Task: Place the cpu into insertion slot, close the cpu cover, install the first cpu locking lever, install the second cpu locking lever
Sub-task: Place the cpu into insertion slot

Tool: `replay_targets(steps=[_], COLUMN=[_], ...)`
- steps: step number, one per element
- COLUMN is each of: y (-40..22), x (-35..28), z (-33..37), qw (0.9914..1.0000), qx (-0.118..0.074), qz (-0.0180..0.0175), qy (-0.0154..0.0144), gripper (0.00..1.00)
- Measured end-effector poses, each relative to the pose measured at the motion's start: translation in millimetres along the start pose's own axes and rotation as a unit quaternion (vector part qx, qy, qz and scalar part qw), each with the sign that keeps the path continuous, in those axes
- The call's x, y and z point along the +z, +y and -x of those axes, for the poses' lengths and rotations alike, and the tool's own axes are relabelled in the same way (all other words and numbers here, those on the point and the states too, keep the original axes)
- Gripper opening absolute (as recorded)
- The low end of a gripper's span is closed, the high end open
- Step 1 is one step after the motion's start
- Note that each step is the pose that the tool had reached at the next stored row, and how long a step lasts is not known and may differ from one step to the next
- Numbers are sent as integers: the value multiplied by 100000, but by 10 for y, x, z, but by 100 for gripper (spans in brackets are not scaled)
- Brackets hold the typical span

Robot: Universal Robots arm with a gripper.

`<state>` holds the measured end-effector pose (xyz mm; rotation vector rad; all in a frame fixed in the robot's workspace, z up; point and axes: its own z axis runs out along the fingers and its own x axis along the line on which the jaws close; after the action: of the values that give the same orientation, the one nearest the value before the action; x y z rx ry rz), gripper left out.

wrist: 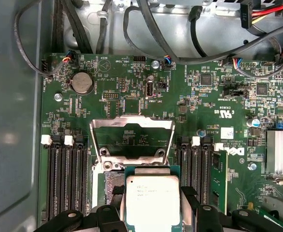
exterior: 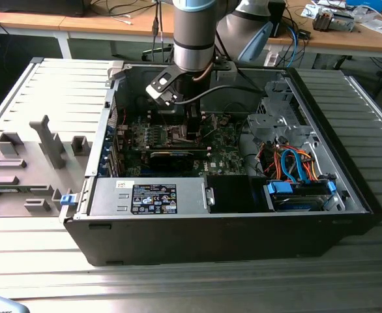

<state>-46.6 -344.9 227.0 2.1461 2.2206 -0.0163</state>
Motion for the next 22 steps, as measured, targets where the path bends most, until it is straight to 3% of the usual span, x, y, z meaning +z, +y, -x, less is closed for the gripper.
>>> replay_targets(steps=[22], y=[-2], x=[49], z=[-2], qw=[100000], qx=[0], qz=[1], qy=[0], gripper=[55])
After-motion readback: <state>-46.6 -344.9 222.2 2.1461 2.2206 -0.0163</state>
